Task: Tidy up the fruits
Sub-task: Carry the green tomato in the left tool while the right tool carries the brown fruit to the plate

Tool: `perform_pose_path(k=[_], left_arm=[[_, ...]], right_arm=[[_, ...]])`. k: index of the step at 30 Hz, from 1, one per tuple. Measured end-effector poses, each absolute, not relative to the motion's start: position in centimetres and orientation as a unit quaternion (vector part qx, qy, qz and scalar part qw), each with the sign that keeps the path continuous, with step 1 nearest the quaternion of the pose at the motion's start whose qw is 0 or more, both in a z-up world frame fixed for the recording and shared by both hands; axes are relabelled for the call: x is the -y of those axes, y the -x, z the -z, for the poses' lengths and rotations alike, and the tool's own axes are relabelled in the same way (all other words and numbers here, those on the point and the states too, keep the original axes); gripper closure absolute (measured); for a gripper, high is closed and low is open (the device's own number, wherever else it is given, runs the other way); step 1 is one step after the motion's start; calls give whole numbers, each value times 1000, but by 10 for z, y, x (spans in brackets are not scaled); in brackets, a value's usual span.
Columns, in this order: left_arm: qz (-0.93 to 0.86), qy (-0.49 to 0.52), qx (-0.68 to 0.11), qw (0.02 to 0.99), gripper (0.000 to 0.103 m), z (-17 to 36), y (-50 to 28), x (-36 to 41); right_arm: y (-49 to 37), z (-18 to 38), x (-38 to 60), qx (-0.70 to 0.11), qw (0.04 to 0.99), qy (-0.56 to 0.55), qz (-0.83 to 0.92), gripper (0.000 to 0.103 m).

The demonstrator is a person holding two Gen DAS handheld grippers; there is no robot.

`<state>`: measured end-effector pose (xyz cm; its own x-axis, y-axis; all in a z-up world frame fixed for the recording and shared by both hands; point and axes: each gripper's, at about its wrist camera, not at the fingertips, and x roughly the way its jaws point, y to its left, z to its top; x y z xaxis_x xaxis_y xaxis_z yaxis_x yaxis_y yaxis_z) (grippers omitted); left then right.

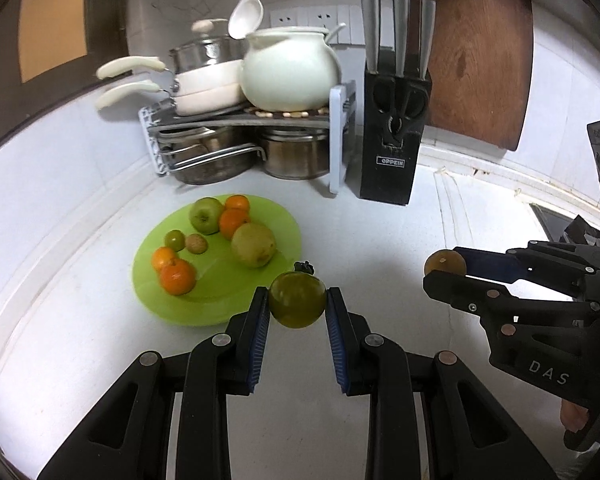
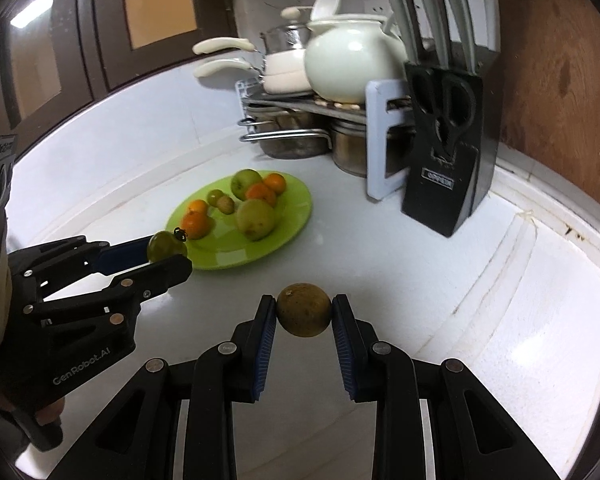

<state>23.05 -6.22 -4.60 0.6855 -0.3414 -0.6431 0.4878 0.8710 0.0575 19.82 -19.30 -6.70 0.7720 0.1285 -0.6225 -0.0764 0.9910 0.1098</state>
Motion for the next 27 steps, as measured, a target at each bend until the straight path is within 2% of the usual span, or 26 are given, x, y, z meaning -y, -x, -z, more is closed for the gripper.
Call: perform_pose_path(k=[14, 27], left_arm=[[180, -94, -304, 931, 74, 29, -212, 20], [171, -84, -295, 936, 74, 20, -238, 0]], right_arm=[[-200, 54, 157, -316, 943, -17, -104, 73], [-228, 43, 135, -302, 946, -9, -121, 73]])
